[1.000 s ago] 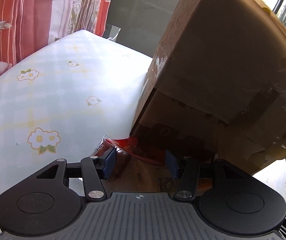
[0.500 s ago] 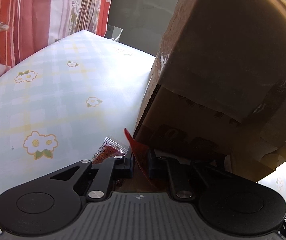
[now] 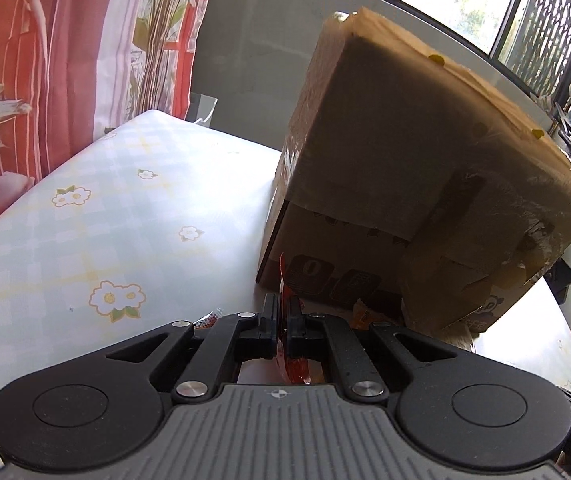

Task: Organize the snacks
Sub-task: 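Carry both packets over the box and release them inside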

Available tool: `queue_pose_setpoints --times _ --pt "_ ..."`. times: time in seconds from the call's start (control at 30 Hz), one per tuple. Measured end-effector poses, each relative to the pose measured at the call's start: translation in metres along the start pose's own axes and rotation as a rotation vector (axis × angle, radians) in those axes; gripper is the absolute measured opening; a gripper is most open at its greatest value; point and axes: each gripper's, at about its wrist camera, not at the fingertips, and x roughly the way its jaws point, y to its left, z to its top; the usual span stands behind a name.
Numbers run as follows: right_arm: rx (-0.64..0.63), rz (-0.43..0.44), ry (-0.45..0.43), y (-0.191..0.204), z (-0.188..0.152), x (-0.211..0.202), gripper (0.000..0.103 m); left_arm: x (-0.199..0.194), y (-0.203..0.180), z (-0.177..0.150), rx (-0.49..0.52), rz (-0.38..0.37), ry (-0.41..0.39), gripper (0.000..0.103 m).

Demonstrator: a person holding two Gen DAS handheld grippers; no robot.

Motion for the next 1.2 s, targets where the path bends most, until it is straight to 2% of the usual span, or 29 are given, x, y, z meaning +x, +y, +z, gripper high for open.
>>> queue_pose_setpoints --times 0.13,0.4,0.57,0.7,0.87,0.97,1.03,1.2 --pt "0.010 0.000 -0.018 -0.002 -0.001 -0.006 0.021 -0.019 -0.001 0.004 -0.005 -0.015 -0.039 0.005" --pt "0.045 -0.012 -0.079 -0.009 0.015 -0.030 0.021 -0.055 -0.020 0.027 0.063 -0.064 -0.155 0.005" --pt "0.035 0.023 -0.199 -0.007 0.055 -0.055 0.021 -0.075 -0.042 0.054 0.122 -0.115 -0.246 0.005" --pt "0.004 0.060 -0.315 -0.001 0.102 -0.068 0.021 -0.089 -0.062 0.084 0.176 -0.155 -0.332 0.005" --pt "-0.052 0.096 -0.397 0.012 0.155 -0.062 0.021 -0.090 -0.090 0.116 0.234 -0.164 -0.409 0.005" --pt "-0.080 0.098 -0.392 0.020 0.182 -0.043 0.021 -0.073 -0.101 0.132 0.272 -0.139 -0.409 0.005" --pt "-0.101 0.076 -0.353 0.027 0.199 -0.021 0.021 -0.053 -0.108 0.140 0.291 -0.095 -0.391 0.005" --pt "-0.108 0.009 -0.258 0.034 0.224 0.024 0.021 -0.009 -0.113 0.149 0.265 -0.044 -0.296 0.005"
